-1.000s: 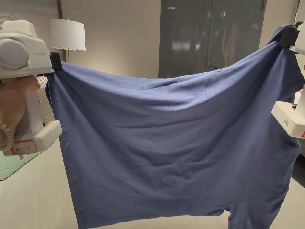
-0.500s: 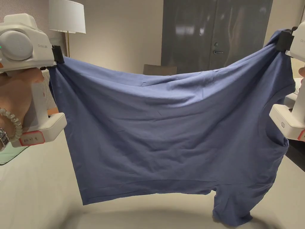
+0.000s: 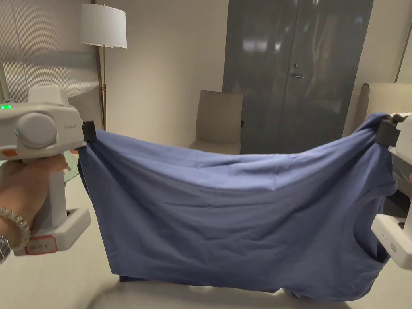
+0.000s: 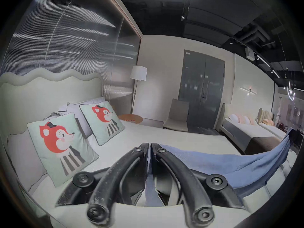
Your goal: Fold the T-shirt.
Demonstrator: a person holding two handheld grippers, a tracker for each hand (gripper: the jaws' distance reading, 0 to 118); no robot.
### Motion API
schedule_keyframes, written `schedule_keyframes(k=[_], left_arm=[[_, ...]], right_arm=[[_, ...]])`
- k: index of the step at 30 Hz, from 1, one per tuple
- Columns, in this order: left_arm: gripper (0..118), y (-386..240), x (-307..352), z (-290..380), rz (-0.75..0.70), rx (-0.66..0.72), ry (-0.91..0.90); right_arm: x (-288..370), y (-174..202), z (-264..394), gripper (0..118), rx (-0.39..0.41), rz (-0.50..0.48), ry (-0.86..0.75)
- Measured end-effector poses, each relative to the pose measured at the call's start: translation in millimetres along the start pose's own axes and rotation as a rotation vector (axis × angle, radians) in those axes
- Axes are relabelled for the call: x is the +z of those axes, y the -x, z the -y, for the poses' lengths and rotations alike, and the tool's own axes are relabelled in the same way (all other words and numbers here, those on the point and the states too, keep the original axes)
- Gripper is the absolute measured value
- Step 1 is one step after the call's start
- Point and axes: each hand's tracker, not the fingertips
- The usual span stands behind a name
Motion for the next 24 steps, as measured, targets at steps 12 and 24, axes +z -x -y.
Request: schedule_keyframes(k=[12, 24], left_arm=[[2, 31, 116, 126, 0.039, -0.014, 0.199], [2, 66, 195, 243, 0.035, -0.035, 0.439]], right_arm=[[139, -23, 112, 3, 0.01, -0.041, 0.195], [271, -36, 212, 3, 0.101, -0.033, 0.46]])
